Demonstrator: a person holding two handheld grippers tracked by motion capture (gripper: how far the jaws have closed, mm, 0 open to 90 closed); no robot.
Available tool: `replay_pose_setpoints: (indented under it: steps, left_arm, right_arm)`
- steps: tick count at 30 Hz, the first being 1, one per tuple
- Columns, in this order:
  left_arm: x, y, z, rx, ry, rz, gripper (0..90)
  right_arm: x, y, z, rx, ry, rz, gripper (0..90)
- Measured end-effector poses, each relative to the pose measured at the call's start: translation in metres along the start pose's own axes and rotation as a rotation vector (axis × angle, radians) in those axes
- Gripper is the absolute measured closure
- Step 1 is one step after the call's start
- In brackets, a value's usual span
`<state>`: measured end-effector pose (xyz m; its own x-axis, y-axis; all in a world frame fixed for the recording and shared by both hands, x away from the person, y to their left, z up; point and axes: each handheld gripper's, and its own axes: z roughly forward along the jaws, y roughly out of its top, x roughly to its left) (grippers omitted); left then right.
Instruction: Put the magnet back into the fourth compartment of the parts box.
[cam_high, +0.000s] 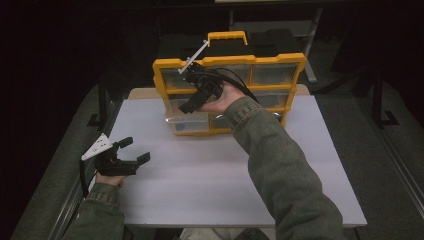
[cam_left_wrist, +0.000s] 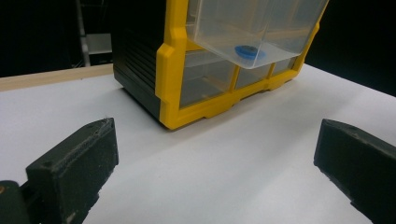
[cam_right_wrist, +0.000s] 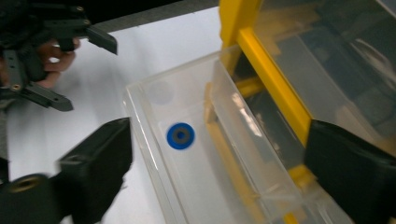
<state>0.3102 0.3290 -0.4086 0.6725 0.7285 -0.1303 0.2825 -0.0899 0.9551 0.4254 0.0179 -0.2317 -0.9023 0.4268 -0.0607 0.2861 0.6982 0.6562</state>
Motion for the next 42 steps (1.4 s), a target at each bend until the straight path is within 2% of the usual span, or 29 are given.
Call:
replay_pose_setpoints:
  steps: [4, 9, 16, 34, 42]
  left_arm:
    - [-0.001, 0.000, 0.001, 0.011, -0.003, 0.001, 0.0]
    - [-0.002, 0.000, 0.001, 0.009, -0.003, 0.004, 0.0]
    - [0.000, 0.000, -0.001, -0.006, -0.002, -0.016, 0.0]
    - [-0.003, 0.000, 0.001, 0.009, -0.002, 0.000, 0.0]
    - [-0.004, 0.000, 0.002, 0.018, 0.001, 0.009, 0.0]
  right_arm:
    - [-0.001, -0.006, -0.008, -0.023, -0.023, 0.004, 0.0]
    - [-0.002, -0.015, -0.017, -0.061, -0.060, 0.026, 0.0]
    - [-0.003, -0.027, -0.029, -0.078, -0.064, 0.035, 0.0]
    - [-0.010, -0.059, -0.053, -0.129, -0.095, 0.100, 0.0]
    - [-0.005, -0.074, -0.060, -0.145, -0.090, 0.091, 0.0]
